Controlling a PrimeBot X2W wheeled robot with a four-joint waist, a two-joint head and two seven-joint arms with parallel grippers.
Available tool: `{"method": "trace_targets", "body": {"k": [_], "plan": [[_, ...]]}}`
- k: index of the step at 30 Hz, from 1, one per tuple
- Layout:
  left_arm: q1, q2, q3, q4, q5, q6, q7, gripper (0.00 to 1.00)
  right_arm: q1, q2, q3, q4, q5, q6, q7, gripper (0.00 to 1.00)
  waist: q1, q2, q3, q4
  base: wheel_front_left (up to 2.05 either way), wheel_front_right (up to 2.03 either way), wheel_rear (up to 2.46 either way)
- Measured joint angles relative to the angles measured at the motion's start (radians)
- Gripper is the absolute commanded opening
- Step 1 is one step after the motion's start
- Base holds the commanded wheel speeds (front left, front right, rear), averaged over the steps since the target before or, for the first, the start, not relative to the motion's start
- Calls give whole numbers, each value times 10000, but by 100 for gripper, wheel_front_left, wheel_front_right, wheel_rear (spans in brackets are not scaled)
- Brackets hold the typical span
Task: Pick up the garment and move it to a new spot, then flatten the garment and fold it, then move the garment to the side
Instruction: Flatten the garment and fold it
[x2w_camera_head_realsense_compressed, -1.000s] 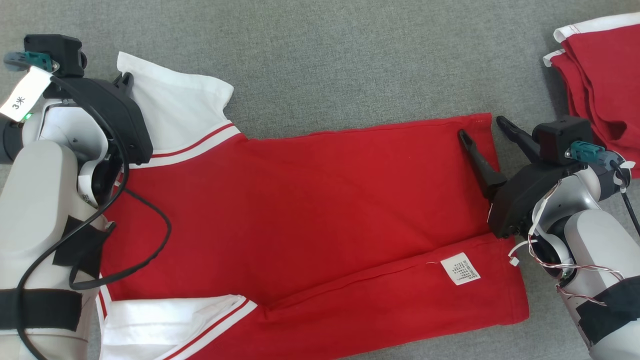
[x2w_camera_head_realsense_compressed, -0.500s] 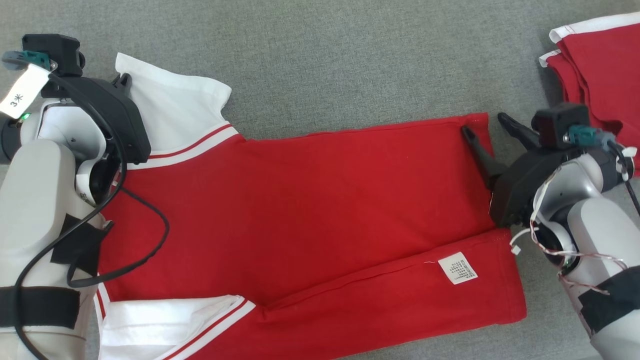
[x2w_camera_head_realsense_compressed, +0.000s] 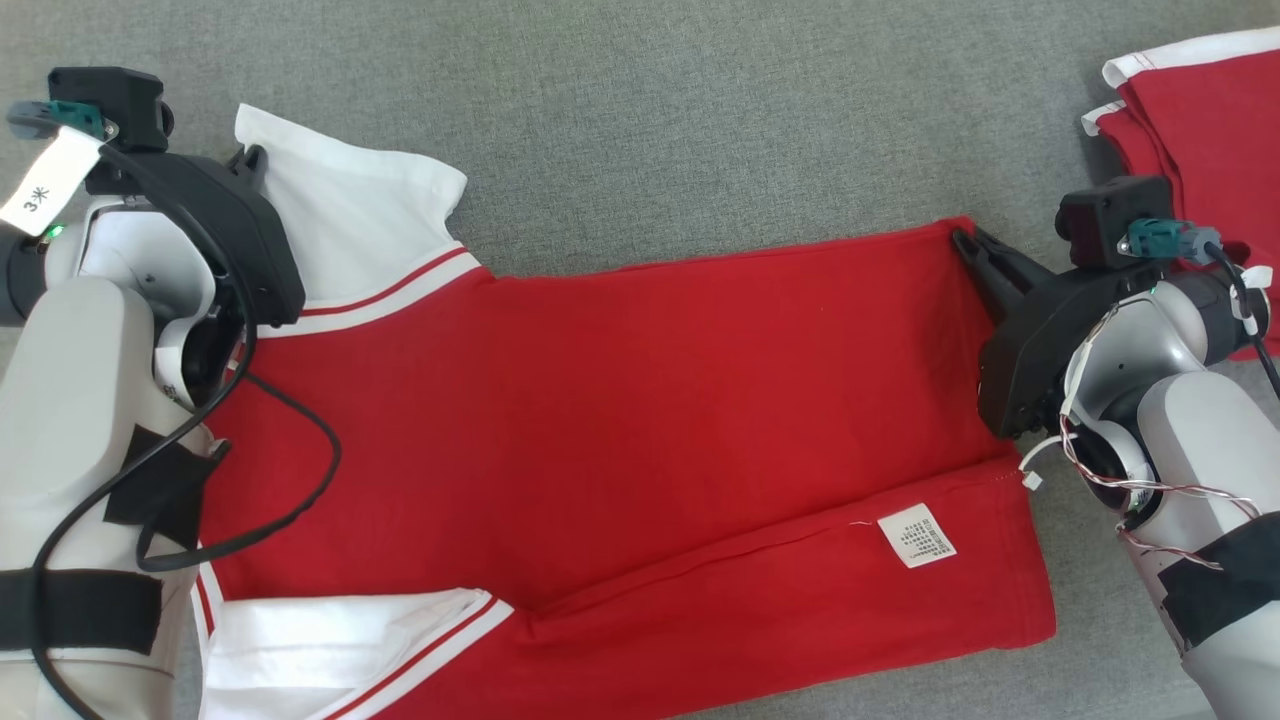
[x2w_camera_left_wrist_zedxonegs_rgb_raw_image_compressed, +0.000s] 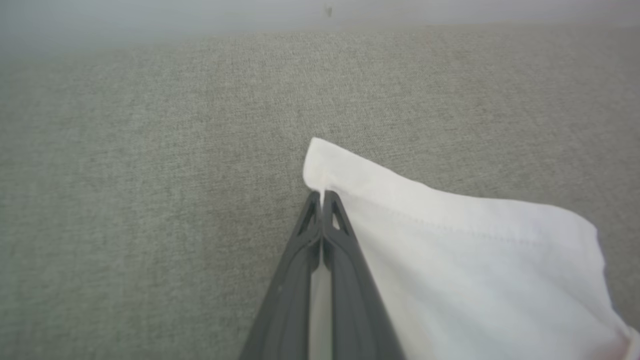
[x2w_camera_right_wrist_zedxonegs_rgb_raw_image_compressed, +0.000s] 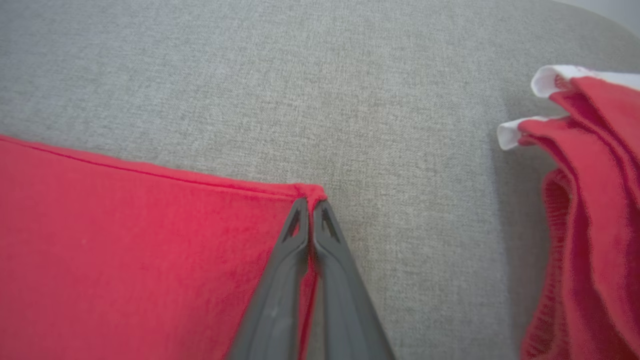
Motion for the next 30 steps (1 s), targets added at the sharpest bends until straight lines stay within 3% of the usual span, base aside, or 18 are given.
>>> {"method": "trace_targets", "body": {"k": [13, 24, 30], "plan": [[-406, 15, 150, -251, -6, 282, -1045, 0, -500, -42, -234, -44, -81, -272, -374, 0, -2, 0, -97, 26, 0, 0, 0], [-339, -556, 186, 104, -19, 531, -2364, 0, -229, -291, -483, 25, -282, -389, -1290, 0, -1, 0, -481, 347, 0, 0, 0], [605, -932, 178, 40, -98, 614, -3145, 0, 466, -410, -575, -67, -278, -389, -1611, 0, -2, 0, -809, 563, 0, 0, 0]]}}
